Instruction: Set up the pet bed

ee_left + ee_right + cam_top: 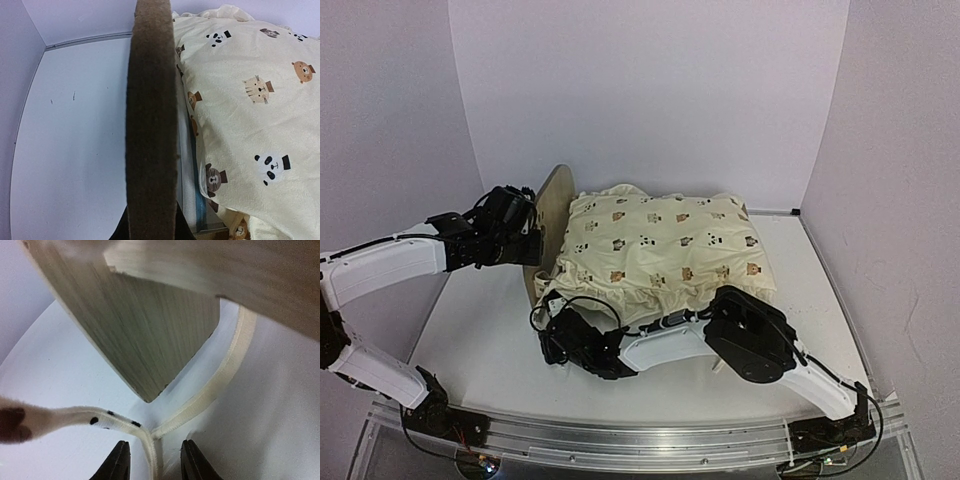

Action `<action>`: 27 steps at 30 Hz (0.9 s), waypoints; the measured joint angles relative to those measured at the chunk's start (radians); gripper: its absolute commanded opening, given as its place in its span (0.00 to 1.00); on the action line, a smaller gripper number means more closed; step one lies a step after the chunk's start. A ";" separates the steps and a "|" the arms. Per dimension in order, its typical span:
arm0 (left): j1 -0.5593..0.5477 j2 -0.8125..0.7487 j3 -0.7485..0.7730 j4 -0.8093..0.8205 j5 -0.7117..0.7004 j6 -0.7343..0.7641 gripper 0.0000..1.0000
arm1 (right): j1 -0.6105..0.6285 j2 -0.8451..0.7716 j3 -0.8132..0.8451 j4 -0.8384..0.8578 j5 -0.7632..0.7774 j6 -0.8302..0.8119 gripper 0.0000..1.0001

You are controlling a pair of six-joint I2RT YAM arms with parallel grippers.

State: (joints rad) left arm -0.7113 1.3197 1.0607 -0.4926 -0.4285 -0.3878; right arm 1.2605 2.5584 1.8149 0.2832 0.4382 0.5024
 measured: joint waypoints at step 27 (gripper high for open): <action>-0.001 0.006 0.008 -0.010 0.007 -0.014 0.00 | 0.050 0.233 0.329 -0.038 0.397 -0.223 0.05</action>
State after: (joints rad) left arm -0.7125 1.3254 1.0685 -0.5024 -0.4211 -0.4015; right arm 1.3107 2.7914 2.1439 0.2453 0.8350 0.2793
